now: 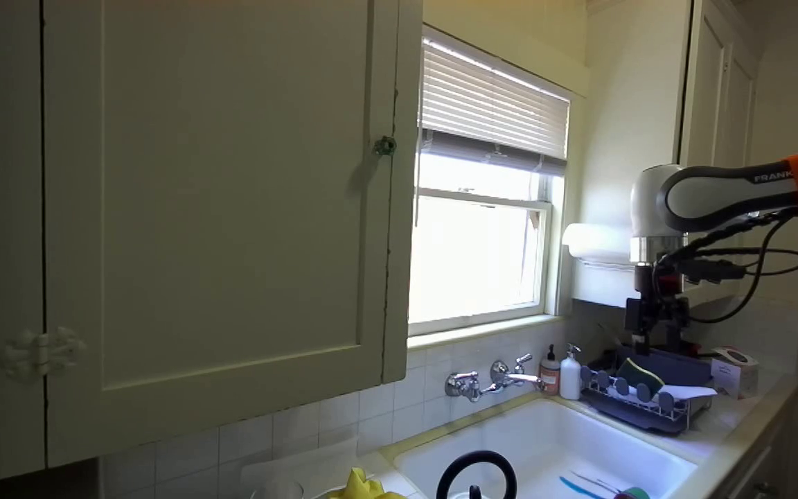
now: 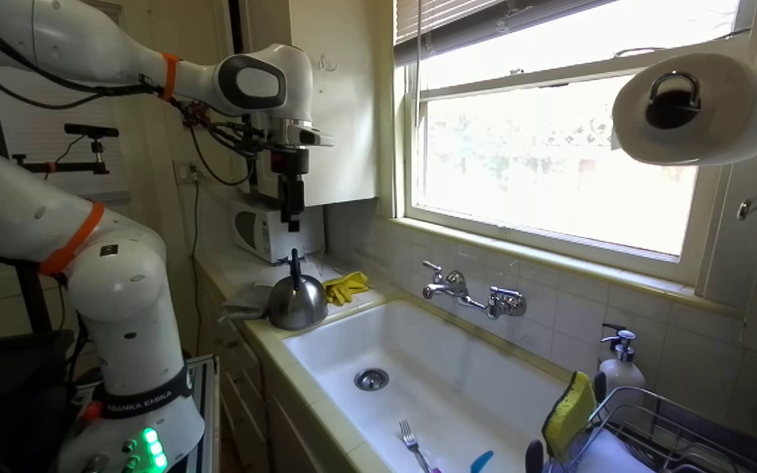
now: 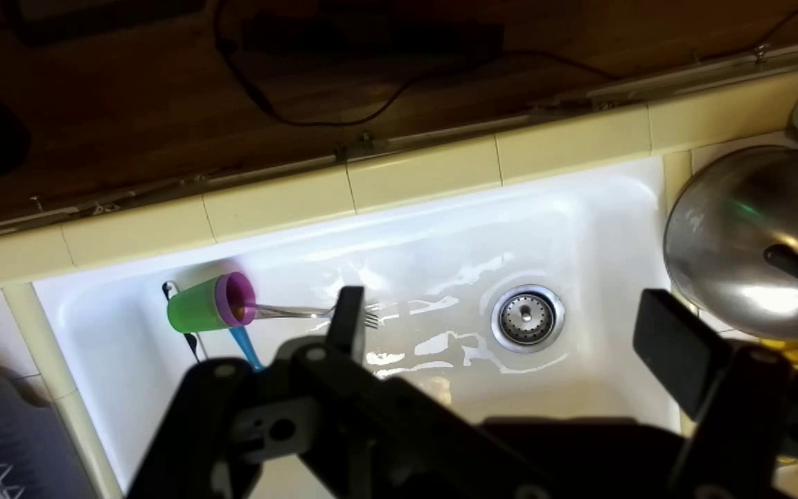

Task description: Clip the knob on the curtain railing

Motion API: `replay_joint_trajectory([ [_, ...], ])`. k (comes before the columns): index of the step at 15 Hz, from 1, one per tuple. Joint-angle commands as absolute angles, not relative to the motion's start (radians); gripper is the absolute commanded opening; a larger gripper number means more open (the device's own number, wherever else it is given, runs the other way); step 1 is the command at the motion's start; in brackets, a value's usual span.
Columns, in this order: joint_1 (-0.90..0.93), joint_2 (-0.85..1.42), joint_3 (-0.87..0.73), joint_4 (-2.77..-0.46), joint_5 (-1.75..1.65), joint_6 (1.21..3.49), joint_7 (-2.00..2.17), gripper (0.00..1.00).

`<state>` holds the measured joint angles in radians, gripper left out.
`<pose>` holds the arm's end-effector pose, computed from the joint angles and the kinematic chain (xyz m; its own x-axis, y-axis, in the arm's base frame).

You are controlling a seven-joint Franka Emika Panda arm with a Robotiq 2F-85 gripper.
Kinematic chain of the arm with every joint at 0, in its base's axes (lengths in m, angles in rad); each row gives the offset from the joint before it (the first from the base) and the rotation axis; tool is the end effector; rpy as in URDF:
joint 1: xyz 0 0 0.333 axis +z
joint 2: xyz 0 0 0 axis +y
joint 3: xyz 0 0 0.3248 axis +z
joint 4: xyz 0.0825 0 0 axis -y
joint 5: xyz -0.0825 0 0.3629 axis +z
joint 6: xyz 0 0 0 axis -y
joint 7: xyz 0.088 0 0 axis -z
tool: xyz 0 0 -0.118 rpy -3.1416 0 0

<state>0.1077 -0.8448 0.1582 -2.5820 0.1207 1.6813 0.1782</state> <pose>0.2528 0.0890 0.5052 0.9981 0.0140 -0.0601 0.0147 -0.9998 0.0100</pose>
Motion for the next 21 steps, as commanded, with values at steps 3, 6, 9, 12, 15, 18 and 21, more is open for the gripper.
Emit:
replay_joint_trajectory([
  [3, 0.061, -0.797, 0.174, -2.486, 0.096, 1.923, 0.208, 1.00],
  [6, 0.029, -0.739, 0.190, -2.371, 0.053, 2.078, 0.223, 1.00],
  [9, -0.008, -0.672, 0.208, -2.259, 0.008, 2.215, 0.254, 0.89],
  [12, 0.012, -0.691, 0.189, -2.267, 0.006, 2.216, 0.226, 0.82],
  [15, 0.009, -0.655, 0.191, -2.227, 0.000, 2.217, 0.227, 0.74],
  [18, 0.009, -0.648, 0.192, -2.224, -0.001, 2.217, 0.227, 0.74],
  [21, -0.035, -0.610, 0.217, -2.171, -0.057, 2.337, 0.262, 0.42],
])
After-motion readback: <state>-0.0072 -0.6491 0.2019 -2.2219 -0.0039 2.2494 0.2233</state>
